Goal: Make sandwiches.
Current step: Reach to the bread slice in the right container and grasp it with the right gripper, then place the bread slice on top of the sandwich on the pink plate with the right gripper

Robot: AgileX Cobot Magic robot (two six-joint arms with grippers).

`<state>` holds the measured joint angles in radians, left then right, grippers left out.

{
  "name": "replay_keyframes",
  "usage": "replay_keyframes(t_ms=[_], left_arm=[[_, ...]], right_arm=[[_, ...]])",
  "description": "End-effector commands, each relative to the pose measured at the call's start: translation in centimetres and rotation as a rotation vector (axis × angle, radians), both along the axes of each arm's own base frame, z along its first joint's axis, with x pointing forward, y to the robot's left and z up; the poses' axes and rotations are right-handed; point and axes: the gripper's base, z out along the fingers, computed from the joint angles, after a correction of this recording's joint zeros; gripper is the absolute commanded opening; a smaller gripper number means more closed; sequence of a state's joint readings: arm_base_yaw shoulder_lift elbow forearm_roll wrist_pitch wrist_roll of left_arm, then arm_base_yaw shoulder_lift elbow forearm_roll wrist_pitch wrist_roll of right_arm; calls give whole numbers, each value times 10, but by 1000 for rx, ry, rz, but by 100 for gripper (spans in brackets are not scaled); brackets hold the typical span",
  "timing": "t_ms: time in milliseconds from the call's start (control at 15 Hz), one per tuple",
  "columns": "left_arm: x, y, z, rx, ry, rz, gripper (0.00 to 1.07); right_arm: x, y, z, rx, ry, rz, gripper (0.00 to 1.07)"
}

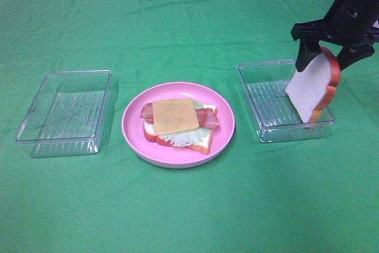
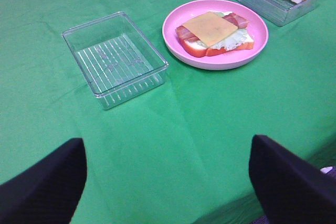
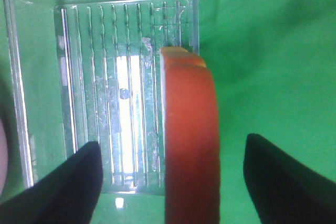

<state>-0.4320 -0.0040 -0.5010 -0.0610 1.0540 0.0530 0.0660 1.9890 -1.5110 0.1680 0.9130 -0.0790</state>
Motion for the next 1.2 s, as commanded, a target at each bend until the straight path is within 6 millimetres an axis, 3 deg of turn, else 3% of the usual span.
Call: replay_keyframes(t_ms=[67,400,600,933,1200], left_arm=[[-3,1,0,-17,-24,0,81],[-3,1,0,-17,-24,0,81],[-3,1,0,-17,-24,0,81],[-3,1,0,-17,-24,0,81],[-3,1,0,-17,-24,0,81]], right_arm=[[1,-3,-6,-8,12,-12,56],[0,-4,0,-18,8,-51,0],[-5,0,19,34,-33,-69,0],[-28,11,79,184,-127,-52,0],[-44,27,95,385,-155,-15,0]])
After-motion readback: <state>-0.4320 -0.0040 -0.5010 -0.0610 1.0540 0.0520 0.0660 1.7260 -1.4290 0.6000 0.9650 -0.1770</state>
